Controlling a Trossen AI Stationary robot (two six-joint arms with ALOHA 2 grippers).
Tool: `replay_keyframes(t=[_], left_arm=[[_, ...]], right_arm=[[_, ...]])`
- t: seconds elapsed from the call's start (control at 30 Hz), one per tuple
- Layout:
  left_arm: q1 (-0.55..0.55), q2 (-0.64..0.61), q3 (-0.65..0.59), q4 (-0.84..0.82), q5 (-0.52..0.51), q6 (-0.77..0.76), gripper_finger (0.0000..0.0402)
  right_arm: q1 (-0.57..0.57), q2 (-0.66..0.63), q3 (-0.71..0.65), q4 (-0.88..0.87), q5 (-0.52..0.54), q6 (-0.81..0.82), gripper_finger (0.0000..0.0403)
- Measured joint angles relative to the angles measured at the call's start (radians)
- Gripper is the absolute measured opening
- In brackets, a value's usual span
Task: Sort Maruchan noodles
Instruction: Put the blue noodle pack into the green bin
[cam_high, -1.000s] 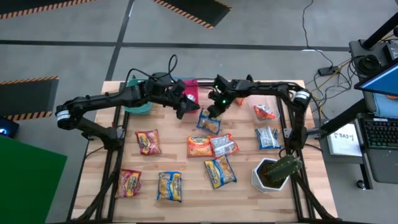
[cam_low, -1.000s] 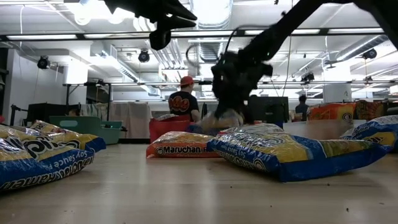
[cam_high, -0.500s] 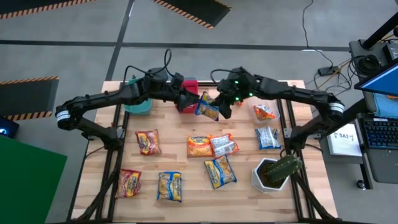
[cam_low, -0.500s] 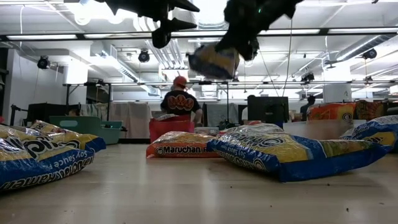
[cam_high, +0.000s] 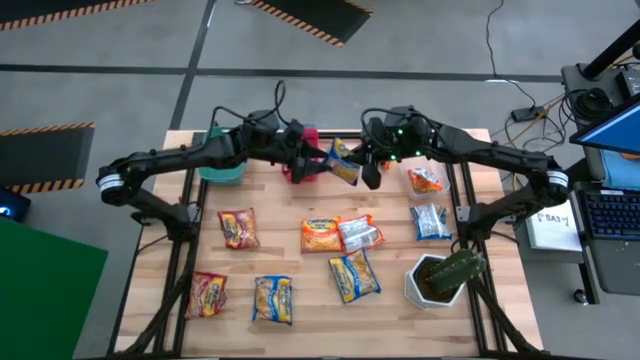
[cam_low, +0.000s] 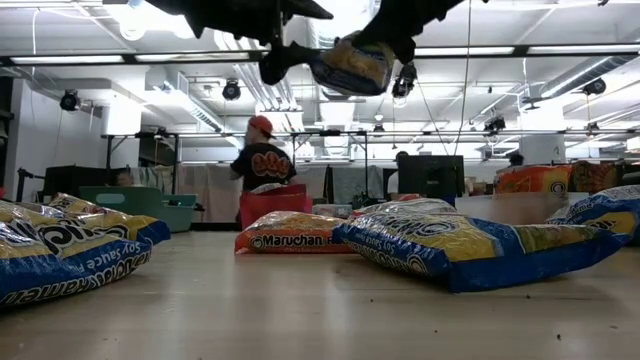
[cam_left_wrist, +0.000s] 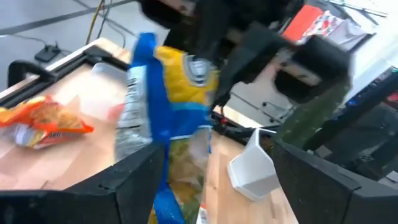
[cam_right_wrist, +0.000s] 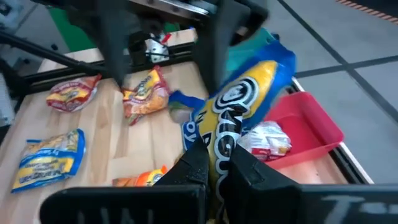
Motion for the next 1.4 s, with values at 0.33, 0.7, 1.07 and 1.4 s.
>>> replay_keyframes(t=[0.33, 0.7, 1.07, 1.4], left_arm=[[0.005, 0.023, 0.0, 0.007, -0.063, -0.02, 0.0274], [0.004, 0.078, 0.0, 0.186, 0.038, -0.036, 0.0248], [0.011, 0.064, 0.0, 0.161, 0.028, -0.053, 0.0023], [0.014, 0.024, 0.0, 0.143, 0.028, -0.056, 0.0006]], right_arm=[[0.0, 0.0, 0.0, 0.005, -0.008, -0.013, 0.0012], [0.004, 0.011, 0.001, 0.08, -0.019, -0.029, 0.0012], [0.004, 0.015, 0.001, 0.076, -0.024, -0.023, 0.0012], [0.004, 0.015, 0.01, 0.093, -0.004, 0.116, 0.0099]])
